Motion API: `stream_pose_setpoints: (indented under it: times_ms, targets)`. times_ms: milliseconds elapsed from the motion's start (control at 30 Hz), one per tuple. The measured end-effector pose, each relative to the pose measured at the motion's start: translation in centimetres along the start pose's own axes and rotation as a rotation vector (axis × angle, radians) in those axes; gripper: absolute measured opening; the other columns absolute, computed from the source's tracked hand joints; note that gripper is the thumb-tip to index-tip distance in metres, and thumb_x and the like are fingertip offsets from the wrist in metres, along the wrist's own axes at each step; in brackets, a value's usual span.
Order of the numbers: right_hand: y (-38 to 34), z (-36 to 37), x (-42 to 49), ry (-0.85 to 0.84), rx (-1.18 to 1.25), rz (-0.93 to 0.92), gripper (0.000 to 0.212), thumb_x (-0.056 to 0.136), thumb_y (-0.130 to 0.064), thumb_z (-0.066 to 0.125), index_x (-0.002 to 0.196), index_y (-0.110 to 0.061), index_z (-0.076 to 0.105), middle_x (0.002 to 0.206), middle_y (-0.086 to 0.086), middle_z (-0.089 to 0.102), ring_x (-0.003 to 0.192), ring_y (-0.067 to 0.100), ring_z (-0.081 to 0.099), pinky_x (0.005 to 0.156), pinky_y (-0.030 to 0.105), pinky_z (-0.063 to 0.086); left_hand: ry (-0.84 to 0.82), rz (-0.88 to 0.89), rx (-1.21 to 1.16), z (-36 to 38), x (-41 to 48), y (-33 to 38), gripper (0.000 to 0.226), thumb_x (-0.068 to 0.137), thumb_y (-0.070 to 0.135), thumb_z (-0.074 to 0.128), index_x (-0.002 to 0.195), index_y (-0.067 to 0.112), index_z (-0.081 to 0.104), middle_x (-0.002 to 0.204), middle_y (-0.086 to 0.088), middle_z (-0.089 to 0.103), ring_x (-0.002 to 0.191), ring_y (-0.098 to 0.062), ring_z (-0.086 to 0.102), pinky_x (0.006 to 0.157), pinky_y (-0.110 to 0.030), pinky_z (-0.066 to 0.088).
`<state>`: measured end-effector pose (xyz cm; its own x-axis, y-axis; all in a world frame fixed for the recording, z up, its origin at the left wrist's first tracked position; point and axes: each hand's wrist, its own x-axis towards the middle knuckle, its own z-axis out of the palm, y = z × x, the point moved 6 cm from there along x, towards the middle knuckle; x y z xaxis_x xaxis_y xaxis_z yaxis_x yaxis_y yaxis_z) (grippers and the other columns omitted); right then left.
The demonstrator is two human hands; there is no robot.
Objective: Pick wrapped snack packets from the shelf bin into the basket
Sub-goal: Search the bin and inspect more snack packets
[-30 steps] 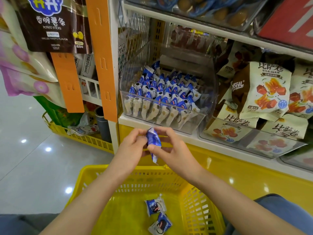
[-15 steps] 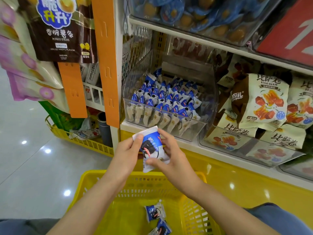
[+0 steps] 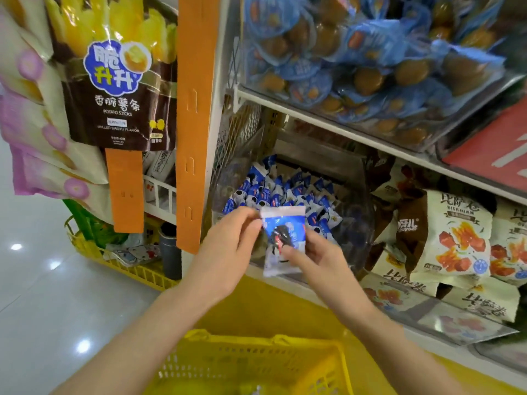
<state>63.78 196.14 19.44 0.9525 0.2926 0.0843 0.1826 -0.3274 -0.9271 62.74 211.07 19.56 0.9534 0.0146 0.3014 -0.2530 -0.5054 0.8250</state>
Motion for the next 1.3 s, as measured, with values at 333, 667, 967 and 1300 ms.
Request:
stream_pose_setpoints:
  times_ms: [333,667,967,1300]
  targets:
    - [2.5,-5.9,17.4,0.429,-0.26,0.205,0.03,0.092,-0.028,0.055,0.114,-0.009,0.055,0.1,0.004,0.059,0.083,0.013,0.056,0.052,0.004,0.037,-0.143,0.352,0.575,0.5,3.1,-2.0,0.05,0.096,0.042,0.017,0.101,0.021,0.062,0.096,0.006,0.064,0.09,-0.013,0.055,0.082,-0.027,0.035]
    - [5.4,-4.0,23.7,0.292,-0.574,0.229,0.044,0.088,-0.019,0.06,0.13,-0.011,0.05,0.131,0.012,0.054,0.116,0.027,0.052,0.093,0.03,0.039,-0.068,0.519,0.554,0.5,3.5,-2.8,0.041,0.097,0.036,0.029,0.088,0.021,0.066,0.08,0.007,0.066,0.072,-0.012,0.058,0.07,-0.028,0.046]
    - [6.0,-2.7,25.2,0.211,-0.633,0.204,0.039,0.091,-0.035,0.055,0.118,-0.008,0.06,0.123,0.012,0.06,0.11,0.024,0.056,0.081,0.021,0.035,-0.039,0.558,0.534,0.3,3.5,-2.6,0.034,0.095,0.032,0.035,0.086,0.021,0.066,0.076,0.007,0.065,0.067,-0.011,0.057,0.066,-0.026,0.046]
    - [3.7,-6.6,24.3,0.392,-0.708,-0.003,0.029,0.097,-0.025,0.045,0.107,-0.003,0.062,0.105,0.013,0.063,0.086,0.016,0.055,0.075,0.021,0.036,-0.034,0.583,0.497,0.4,3.4,-2.6,0.035,0.095,0.033,0.032,0.088,0.023,0.065,0.078,0.009,0.066,0.07,-0.009,0.058,0.069,-0.026,0.047]
